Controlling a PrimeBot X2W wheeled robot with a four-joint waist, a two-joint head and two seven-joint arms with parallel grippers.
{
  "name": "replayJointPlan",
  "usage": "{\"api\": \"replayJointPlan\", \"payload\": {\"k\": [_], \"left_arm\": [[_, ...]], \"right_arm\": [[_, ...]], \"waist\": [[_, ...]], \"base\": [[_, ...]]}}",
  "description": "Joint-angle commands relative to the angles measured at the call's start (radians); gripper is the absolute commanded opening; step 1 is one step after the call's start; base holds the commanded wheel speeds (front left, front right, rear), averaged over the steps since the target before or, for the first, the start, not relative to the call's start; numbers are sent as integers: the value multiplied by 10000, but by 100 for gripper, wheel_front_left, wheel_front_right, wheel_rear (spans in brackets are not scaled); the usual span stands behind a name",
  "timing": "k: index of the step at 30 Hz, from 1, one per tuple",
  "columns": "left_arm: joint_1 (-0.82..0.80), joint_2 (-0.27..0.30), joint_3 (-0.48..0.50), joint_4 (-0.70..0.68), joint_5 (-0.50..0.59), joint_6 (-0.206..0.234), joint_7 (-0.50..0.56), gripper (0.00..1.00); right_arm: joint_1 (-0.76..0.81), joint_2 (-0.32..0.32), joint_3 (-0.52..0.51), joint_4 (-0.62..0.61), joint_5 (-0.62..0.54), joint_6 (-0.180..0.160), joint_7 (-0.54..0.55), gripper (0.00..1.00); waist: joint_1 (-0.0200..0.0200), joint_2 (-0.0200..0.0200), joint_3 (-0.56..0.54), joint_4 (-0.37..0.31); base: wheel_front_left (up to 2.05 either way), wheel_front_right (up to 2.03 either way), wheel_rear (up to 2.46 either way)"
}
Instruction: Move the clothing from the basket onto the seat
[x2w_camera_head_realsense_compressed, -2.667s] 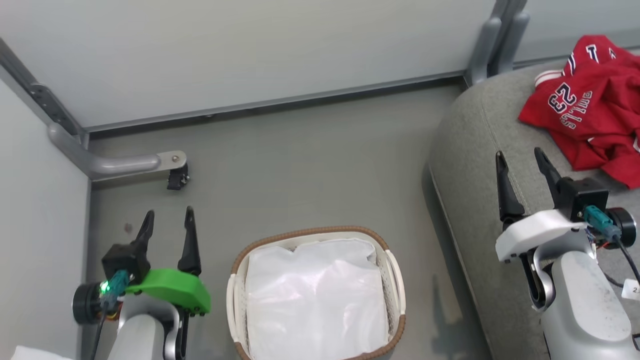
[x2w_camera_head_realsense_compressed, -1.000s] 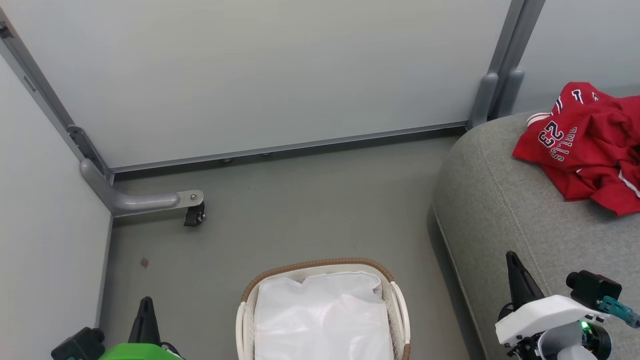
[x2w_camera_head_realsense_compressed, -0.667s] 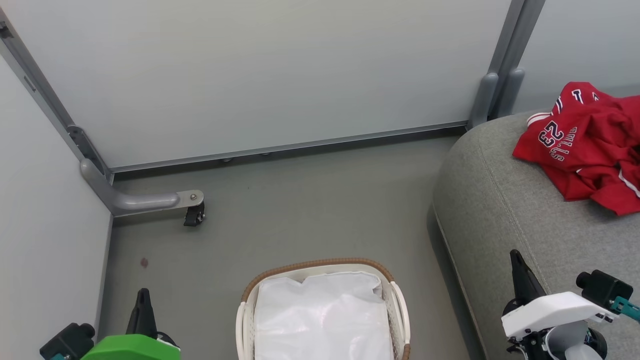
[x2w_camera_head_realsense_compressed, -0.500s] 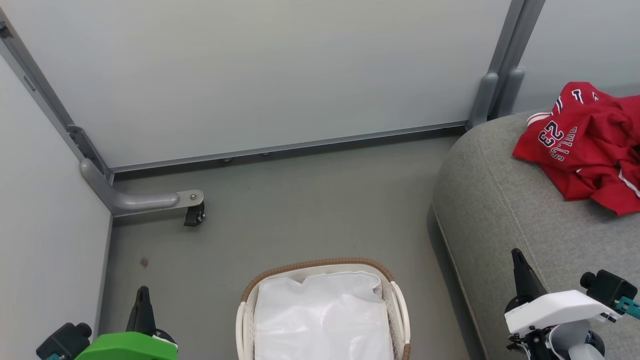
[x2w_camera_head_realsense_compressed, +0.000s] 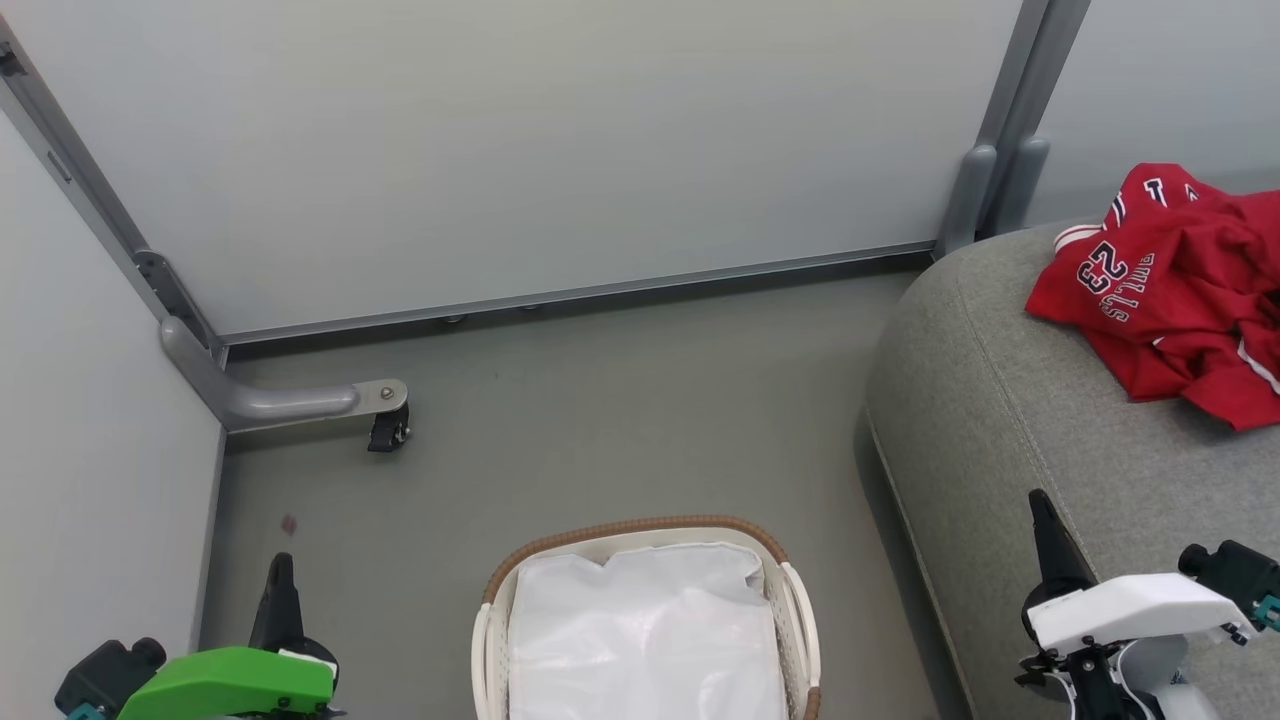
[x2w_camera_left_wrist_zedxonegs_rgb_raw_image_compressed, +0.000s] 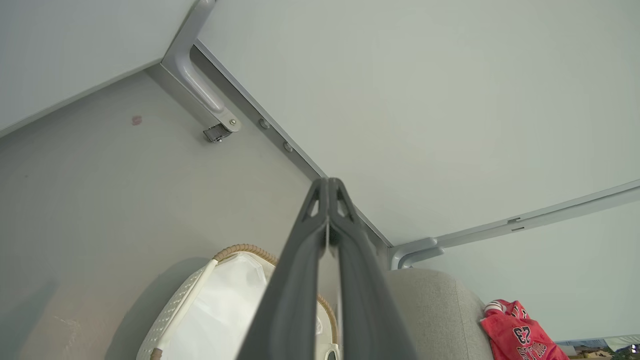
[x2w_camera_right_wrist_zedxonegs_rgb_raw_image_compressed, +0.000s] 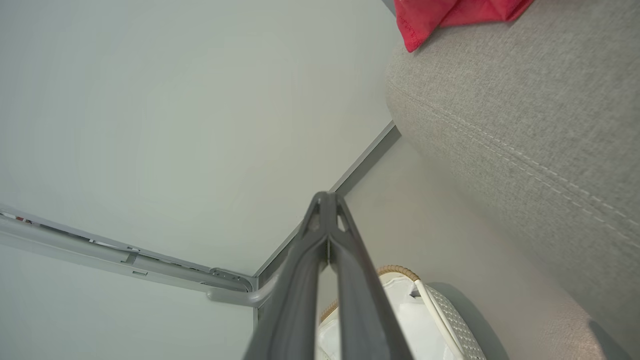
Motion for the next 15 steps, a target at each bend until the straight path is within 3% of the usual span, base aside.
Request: {"api": "replayJointPlan", "payload": {"k": [1,15], "left_arm": [[-306,69,63,-182,-291,-27,73,0],[-427,82,141,-410,-1725,-47,460,0]], "right_arm": [[-225,-74,-52,-165,325,-3,73,0],[-249,-87,-157,-313,1854,-4,465,0]], "waist": [[0,0,1,0],[0,0,7,1]], "base": [[0,0,0],[0,0,0]]}}
